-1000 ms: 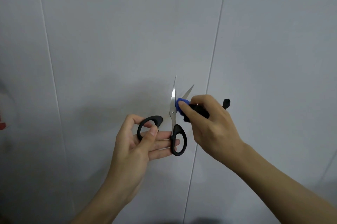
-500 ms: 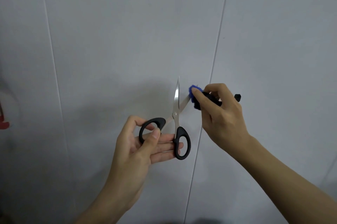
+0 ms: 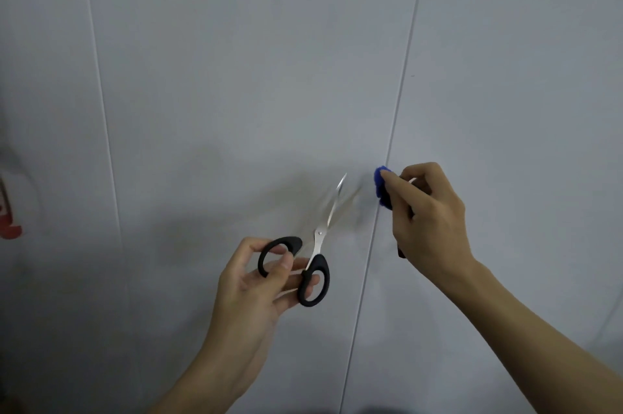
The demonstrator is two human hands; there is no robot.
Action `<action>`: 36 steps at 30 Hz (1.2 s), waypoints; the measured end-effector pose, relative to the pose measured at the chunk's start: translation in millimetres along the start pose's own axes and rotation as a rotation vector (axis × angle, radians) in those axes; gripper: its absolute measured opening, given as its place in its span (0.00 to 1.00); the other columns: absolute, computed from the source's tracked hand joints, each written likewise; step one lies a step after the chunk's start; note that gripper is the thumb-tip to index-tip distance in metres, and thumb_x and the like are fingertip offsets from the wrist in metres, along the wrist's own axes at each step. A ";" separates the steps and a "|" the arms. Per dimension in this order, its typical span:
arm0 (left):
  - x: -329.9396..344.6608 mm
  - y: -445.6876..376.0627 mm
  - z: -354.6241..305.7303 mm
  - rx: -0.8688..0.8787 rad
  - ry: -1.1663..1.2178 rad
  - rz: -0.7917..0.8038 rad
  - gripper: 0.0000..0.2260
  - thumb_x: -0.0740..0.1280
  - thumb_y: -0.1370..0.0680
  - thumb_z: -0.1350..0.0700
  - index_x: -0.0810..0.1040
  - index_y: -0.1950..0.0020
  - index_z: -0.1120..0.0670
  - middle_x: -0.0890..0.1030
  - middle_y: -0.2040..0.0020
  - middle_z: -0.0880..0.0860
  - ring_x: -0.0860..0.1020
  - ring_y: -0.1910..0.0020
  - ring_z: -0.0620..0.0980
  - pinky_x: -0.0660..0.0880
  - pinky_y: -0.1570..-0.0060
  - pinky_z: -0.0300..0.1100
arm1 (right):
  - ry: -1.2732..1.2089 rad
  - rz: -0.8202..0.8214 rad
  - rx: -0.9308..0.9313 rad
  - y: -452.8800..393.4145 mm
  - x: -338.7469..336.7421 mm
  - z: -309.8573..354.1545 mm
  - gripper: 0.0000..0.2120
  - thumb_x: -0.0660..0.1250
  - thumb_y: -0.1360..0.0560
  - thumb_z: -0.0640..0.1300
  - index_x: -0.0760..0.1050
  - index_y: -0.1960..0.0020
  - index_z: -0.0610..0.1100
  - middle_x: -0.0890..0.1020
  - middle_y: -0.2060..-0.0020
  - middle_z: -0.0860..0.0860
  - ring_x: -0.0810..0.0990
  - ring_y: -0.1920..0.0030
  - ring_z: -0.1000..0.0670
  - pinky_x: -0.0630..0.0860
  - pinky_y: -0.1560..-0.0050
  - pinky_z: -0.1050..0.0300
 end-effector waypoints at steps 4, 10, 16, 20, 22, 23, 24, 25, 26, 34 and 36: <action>3.4 -2.1 -14.0 0.073 0.049 0.045 0.07 0.67 0.30 0.64 0.72 0.56 0.65 0.79 0.57 0.65 0.80 0.60 0.64 0.80 0.54 0.53 | -0.019 -0.069 -0.034 1.2 -17.3 17.0 0.07 0.66 0.22 0.35 0.83 0.47 0.36 0.75 0.56 0.42 0.74 0.66 0.55 0.72 0.53 0.76; 7.0 -0.3 -48.2 0.584 -0.568 -0.002 0.14 0.70 0.28 0.65 0.75 0.66 0.48 0.81 0.59 0.48 0.82 0.58 0.49 0.77 0.52 0.39 | -0.069 -0.147 -0.114 5.3 -37.2 41.5 0.09 0.64 0.21 0.33 0.82 0.46 0.35 0.77 0.57 0.40 0.75 0.67 0.54 0.71 0.53 0.77; 29.3 29.4 -62.5 1.291 -1.154 0.042 0.06 0.61 0.23 0.65 0.77 0.57 0.61 0.70 0.52 0.54 0.75 0.55 0.53 0.71 0.50 0.32 | -0.083 -0.079 -0.292 28.7 -28.7 65.1 0.12 0.61 0.19 0.37 0.81 0.44 0.34 0.73 0.51 0.46 0.78 0.61 0.51 0.78 0.62 0.60; 38.6 43.4 -59.9 1.593 -1.346 0.061 0.05 0.66 0.26 0.69 0.73 0.56 0.61 0.76 0.56 0.60 0.80 0.57 0.63 0.76 0.62 0.51 | -0.106 -0.018 -0.361 37.4 -21.9 71.7 0.12 0.60 0.18 0.37 0.77 0.38 0.38 0.71 0.49 0.47 0.80 0.63 0.42 0.79 0.66 0.50; 40.8 49.7 -59.5 1.712 -1.385 0.062 0.10 0.71 0.31 0.70 0.72 0.59 0.60 0.81 0.63 0.60 0.82 0.60 0.63 0.76 0.65 0.50 | -0.136 0.012 -0.363 39.1 -19.8 74.1 0.13 0.61 0.19 0.36 0.75 0.36 0.39 0.71 0.48 0.47 0.80 0.62 0.42 0.80 0.65 0.49; 42.1 52.5 -58.5 1.754 -1.398 0.071 0.11 0.72 0.32 0.70 0.73 0.60 0.60 0.82 0.65 0.60 0.83 0.60 0.63 0.76 0.65 0.49 | -0.148 0.021 -0.364 40.0 -18.8 75.2 0.13 0.62 0.20 0.36 0.76 0.36 0.39 0.71 0.48 0.47 0.80 0.61 0.42 0.80 0.64 0.49; 43.2 54.9 -57.7 1.796 -1.406 0.081 0.10 0.73 0.32 0.70 0.73 0.60 0.60 0.82 0.66 0.60 0.83 0.61 0.62 0.77 0.66 0.48 | -0.155 0.025 -0.367 39.9 -18.4 76.4 0.13 0.62 0.20 0.36 0.75 0.36 0.38 0.71 0.48 0.47 0.80 0.61 0.43 0.80 0.63 0.49; 44.3 56.3 -57.7 1.826 -1.414 0.094 0.09 0.73 0.32 0.69 0.75 0.62 0.60 0.82 0.66 0.59 0.83 0.61 0.62 0.77 0.66 0.48 | -0.158 0.028 -0.370 39.6 -18.2 77.5 0.13 0.62 0.20 0.35 0.74 0.36 0.38 0.72 0.48 0.47 0.80 0.61 0.43 0.80 0.63 0.49; 44.8 57.1 -58.5 1.854 -1.412 0.103 0.08 0.73 0.33 0.69 0.76 0.64 0.60 0.82 0.66 0.58 0.83 0.62 0.61 0.77 0.67 0.47 | -0.155 0.032 -0.375 39.4 -17.9 78.6 0.13 0.63 0.21 0.35 0.74 0.37 0.38 0.72 0.48 0.47 0.79 0.61 0.43 0.79 0.63 0.49; 50.5 63.5 -63.4 1.976 -1.399 0.196 0.15 0.76 0.41 0.69 0.72 0.64 0.59 0.81 0.69 0.56 0.83 0.64 0.60 0.75 0.65 0.46 | -0.055 0.015 -0.396 35.7 -14.6 79.6 0.14 0.67 0.26 0.30 0.80 0.41 0.37 0.72 0.49 0.48 0.77 0.61 0.44 0.75 0.65 0.48; 49.5 63.8 -64.0 1.979 -1.390 0.195 0.15 0.76 0.41 0.69 0.71 0.64 0.59 0.81 0.70 0.55 0.83 0.64 0.60 0.75 0.65 0.46 | -0.034 0.003 -0.387 33.1 -15.0 78.0 0.15 0.68 0.28 0.29 0.81 0.42 0.37 0.72 0.49 0.48 0.78 0.62 0.43 0.75 0.66 0.48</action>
Point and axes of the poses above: each hand's wrist, its own y-axis away from the middle knuckle, its own x-axis out of the palm, z = x × y, the point moved 7 cm from there along -y, towards the middle knuckle
